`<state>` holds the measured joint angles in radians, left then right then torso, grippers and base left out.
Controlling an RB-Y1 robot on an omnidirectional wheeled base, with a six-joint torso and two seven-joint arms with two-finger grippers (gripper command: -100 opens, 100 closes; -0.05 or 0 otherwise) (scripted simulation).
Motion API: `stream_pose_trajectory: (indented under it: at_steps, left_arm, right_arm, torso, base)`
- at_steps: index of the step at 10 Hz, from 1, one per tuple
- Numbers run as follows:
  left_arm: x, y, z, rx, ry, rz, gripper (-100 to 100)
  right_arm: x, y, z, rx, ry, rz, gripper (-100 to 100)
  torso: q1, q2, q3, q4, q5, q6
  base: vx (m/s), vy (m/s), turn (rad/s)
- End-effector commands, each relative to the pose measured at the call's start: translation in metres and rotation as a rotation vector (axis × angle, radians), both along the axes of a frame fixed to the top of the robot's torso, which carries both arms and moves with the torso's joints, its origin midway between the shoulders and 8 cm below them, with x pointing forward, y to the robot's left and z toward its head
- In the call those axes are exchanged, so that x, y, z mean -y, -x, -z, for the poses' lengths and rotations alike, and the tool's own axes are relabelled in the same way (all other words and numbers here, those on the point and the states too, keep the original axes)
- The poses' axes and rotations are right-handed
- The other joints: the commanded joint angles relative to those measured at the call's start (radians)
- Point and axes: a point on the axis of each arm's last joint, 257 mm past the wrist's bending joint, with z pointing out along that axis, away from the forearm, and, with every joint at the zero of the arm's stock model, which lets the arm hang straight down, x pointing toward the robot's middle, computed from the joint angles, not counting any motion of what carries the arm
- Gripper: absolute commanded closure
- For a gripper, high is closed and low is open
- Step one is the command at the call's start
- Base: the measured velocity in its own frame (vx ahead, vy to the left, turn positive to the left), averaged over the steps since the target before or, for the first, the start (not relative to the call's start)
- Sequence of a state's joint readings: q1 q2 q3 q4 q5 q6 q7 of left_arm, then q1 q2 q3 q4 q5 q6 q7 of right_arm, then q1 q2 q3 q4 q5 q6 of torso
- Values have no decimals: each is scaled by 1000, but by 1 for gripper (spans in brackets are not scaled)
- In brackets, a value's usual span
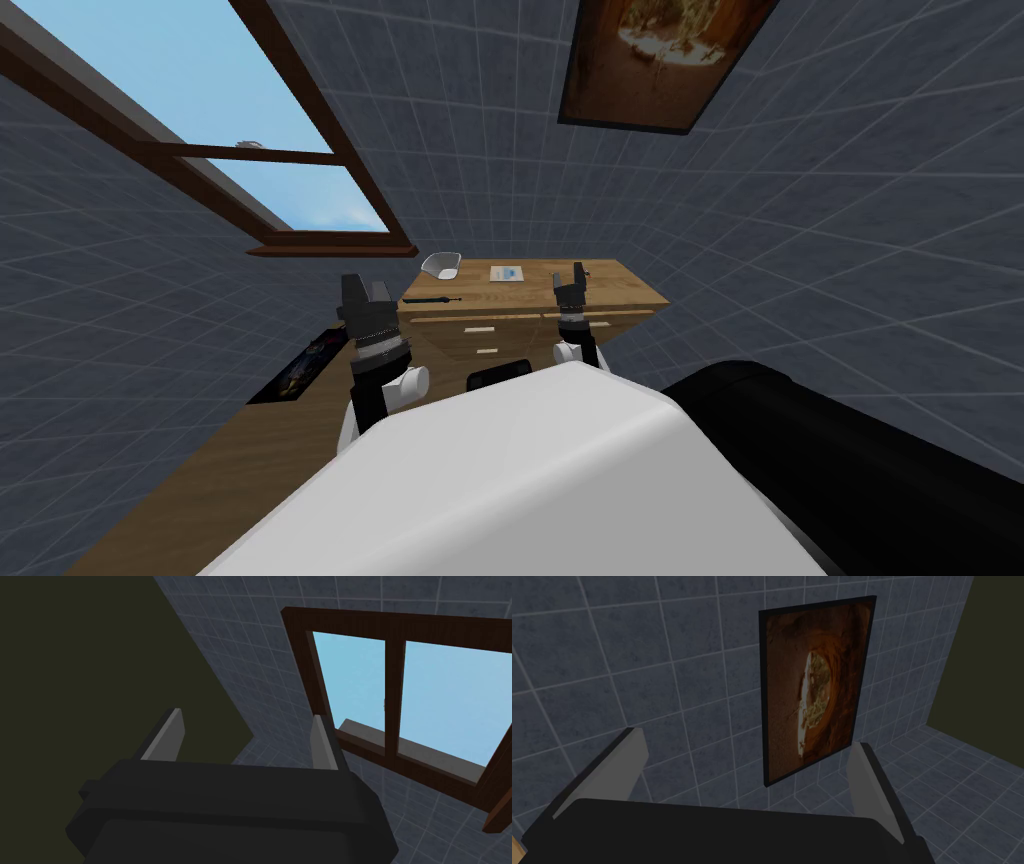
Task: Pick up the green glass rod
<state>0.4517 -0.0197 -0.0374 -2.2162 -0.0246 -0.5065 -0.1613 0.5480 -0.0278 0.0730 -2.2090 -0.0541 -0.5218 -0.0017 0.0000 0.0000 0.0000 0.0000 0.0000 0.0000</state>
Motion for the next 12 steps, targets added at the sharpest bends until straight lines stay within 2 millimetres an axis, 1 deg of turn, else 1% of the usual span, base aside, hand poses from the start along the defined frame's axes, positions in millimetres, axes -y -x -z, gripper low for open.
stream_pose_trajectory:
  at_steps: [1, 3, 6, 7, 9, 10, 11, 12]
  left_arm:
    - [3, -6, 4, -20, -32, 14, -100]
    - [8, -20, 12, -60, -80, 32, -100]
    - [12, -50, 28, -138, -156, 45, -100]
    - [12, -51, 31, -149, -155, 44, -100]
    - [11, -76, 42, -207, -206, 40, -100]
    - [10, -78, 46, -224, -204, 38, -100]
    - [9, -92, 51, -252, -229, 32, -100]
    - [8, -93, 54, -265, -228, 30, -100]
  right_arm:
    - [0, 0, 0, 0, 0, 0, 0]
    - [0, 0, 0, 0, 0, 0, 0]
    - [0, 0, 0, 0, 0, 0, 0]
    - [0, 0, 0, 0, 0, 0, 0]
    - [0, 0, 0, 0, 0, 0, 0]
    - [0, 0, 0, 0, 0, 0, 0]
    - [0, 0, 0, 0, 0, 0, 0]
    - [0, 0, 0, 0, 0, 0, 0]
  torso:
    - [0, 0, 0, 0, 0, 0]
    - [-2, 1, 1, 0, 0, 0]
    - [-3, 4, 2, 1, -1, 0]
    - [-5, 6, 3, 1, -1, 0]
    - [-4, 4, 2, 1, -1, 0]
    - [-5, 5, 3, 1, -1, 0]
    - [-4, 4, 2, 1, -1, 0]
    - [-4, 4, 2, 1, -1, 0]
  base:
    - [-13, -13, -28]
    - [-41, -41, -46]
    - [-76, -60, -67]
    - [-64, -54, -23]
    - [-68, -68, -80]
    - [-59, -61, -28]
    - [-60, -69, -77]
    - [-40, -50, -33]
